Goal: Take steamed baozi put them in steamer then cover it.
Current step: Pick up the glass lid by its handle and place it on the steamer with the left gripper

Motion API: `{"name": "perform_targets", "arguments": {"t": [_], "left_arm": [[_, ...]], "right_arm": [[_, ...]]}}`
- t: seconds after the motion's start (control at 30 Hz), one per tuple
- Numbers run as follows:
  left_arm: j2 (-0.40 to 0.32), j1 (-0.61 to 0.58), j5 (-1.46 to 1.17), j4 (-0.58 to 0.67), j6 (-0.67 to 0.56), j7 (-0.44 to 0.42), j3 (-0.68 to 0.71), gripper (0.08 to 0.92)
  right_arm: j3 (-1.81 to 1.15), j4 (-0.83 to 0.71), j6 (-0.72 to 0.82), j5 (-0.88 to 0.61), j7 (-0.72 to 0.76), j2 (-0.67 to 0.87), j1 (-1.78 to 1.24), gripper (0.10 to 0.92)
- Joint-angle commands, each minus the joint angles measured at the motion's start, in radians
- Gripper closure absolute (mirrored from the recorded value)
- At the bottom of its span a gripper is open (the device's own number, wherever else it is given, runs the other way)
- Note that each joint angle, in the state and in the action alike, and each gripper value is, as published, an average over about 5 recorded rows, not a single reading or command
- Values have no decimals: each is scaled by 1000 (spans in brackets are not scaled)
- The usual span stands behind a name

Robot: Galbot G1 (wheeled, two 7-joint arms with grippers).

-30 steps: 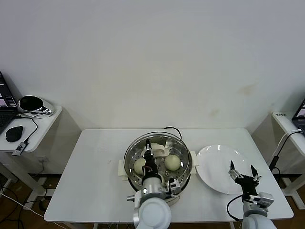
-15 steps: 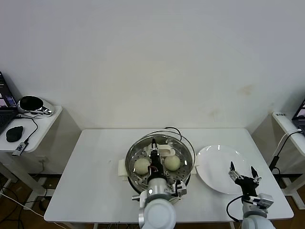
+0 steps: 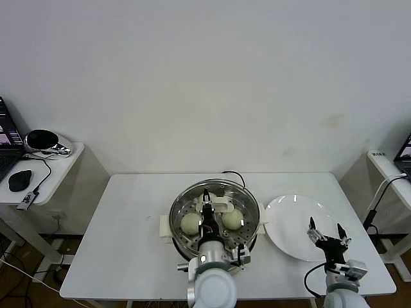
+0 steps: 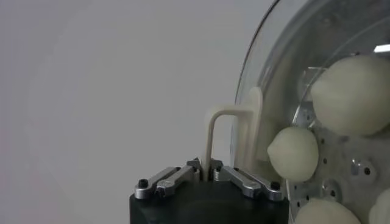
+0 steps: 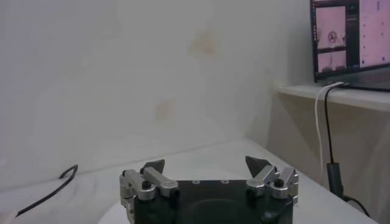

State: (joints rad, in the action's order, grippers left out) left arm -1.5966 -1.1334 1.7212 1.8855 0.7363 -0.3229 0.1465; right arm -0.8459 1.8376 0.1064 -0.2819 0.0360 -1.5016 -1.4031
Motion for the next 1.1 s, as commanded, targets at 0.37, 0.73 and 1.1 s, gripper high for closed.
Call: {"name": "perform_targets", "arguments": {"t": [0.37,0.73,1.1], "left_arm": [[-5,-2,6,-38,41,-12,-4,849],[-3,-10,1,-41,31,18,-6,849],[11,-33,-45,51,-2,1,28,708]], "right_arm": [[-5,-6,-11,10,1,-2,-2,203],[-5,-7,-14,12,1,-3,-5,203],[-5,-6,-14,14,1,-4,-4,203]]}}
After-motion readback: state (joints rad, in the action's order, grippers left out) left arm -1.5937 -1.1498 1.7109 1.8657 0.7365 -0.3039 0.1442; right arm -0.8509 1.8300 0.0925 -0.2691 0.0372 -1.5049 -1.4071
